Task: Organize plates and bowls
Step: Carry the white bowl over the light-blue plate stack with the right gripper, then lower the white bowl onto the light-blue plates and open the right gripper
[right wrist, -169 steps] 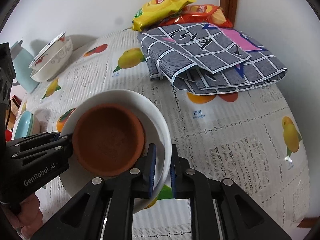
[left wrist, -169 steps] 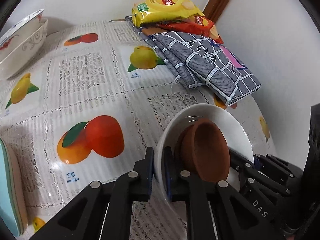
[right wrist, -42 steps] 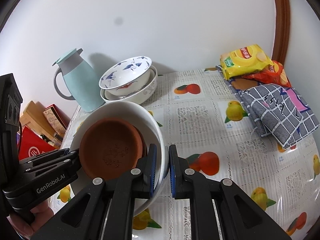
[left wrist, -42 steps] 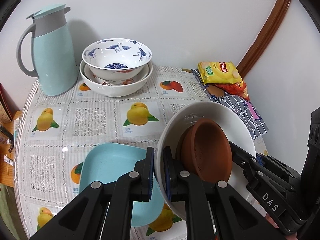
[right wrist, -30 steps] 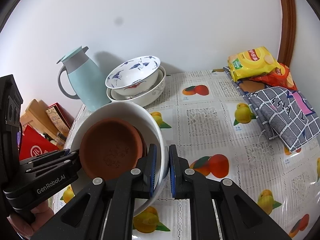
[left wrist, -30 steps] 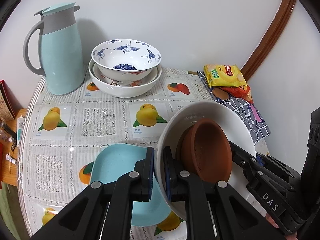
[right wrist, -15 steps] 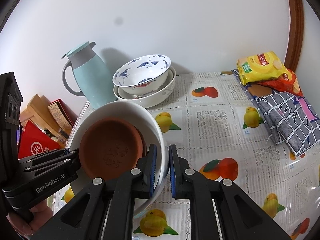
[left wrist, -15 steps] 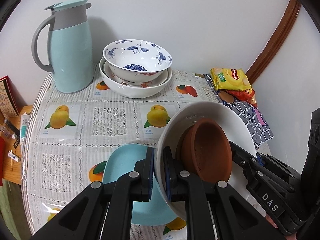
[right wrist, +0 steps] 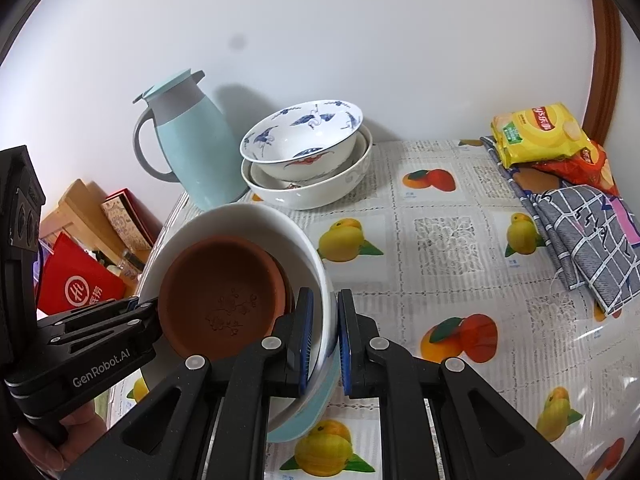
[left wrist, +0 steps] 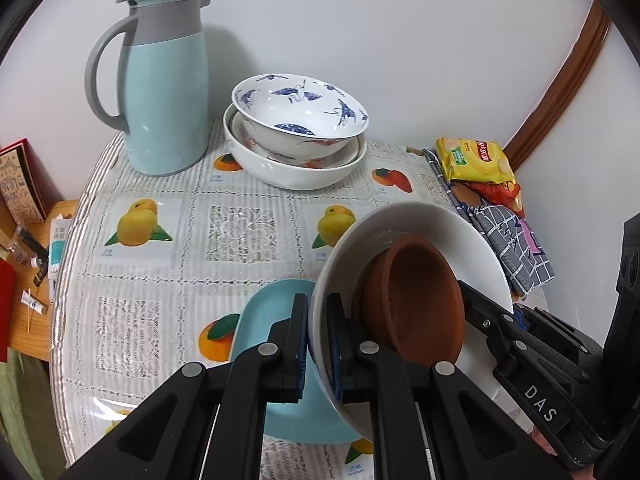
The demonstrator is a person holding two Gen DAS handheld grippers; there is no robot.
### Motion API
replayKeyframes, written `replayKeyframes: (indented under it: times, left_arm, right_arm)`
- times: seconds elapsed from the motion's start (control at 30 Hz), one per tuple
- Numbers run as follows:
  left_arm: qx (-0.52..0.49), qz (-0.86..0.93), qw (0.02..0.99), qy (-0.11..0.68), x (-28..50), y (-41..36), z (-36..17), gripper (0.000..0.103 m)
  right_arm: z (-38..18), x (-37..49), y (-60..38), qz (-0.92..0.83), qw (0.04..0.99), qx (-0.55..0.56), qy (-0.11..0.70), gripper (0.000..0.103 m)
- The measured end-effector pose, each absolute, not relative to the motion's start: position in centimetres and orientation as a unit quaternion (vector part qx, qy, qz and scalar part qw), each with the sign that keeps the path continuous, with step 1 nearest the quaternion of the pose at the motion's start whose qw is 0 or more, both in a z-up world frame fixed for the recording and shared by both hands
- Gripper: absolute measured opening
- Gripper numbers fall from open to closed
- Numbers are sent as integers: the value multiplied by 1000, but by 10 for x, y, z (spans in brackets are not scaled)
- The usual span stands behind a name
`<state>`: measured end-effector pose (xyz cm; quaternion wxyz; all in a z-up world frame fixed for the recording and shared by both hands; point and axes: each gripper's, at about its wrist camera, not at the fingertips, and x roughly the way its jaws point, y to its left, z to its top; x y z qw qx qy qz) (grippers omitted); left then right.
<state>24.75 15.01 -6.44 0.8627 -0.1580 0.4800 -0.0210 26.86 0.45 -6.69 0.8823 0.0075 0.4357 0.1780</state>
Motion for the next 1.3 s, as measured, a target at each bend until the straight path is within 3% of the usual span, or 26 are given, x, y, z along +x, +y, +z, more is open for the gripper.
replayKeyframes:
  times: [1.3]
  left_arm:
    - [-173,-4,841,513,239,181,-107,10]
  right_arm:
    - [-112,267,37,188,858,-7,478,12]
